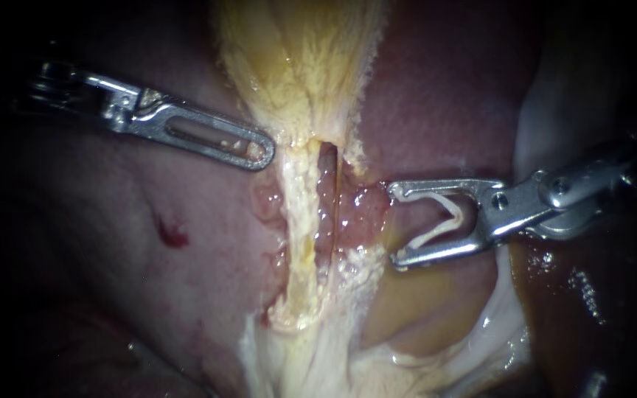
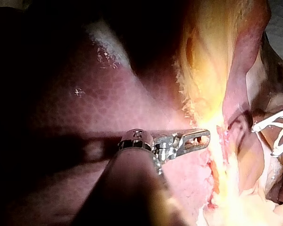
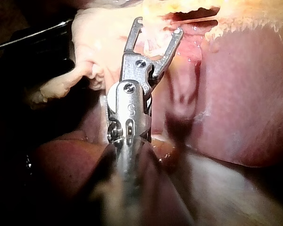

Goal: Clipping first clip left tube

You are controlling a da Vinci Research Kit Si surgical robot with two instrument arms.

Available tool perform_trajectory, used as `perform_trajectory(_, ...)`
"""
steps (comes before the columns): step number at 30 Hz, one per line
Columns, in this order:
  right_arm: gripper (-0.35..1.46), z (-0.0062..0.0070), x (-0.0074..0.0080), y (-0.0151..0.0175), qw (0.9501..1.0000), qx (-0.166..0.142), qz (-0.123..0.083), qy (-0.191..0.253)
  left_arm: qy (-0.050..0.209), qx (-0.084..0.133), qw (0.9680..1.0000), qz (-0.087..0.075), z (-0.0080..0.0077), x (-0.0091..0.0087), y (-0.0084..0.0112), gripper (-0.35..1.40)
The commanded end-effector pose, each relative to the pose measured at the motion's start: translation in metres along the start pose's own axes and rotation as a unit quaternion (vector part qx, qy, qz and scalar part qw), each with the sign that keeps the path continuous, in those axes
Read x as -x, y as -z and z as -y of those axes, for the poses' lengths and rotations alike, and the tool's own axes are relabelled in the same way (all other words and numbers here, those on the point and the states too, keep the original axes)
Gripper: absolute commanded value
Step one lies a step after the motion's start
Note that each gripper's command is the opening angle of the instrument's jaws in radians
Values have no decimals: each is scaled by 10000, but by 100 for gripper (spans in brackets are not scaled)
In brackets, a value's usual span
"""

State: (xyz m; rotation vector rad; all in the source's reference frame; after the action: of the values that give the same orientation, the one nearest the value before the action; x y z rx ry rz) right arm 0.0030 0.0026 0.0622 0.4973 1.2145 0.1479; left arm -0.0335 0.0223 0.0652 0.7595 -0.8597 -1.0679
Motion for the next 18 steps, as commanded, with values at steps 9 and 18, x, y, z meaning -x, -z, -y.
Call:
perform_trajectory(9,50,0,0,0,10000,0,0,1,62,42,10000,32,9,17,37,-35)
perform_trajectory(18,50,0,0,0,10000,0,0,1,154,60,9995,283,18,39,101,-35)
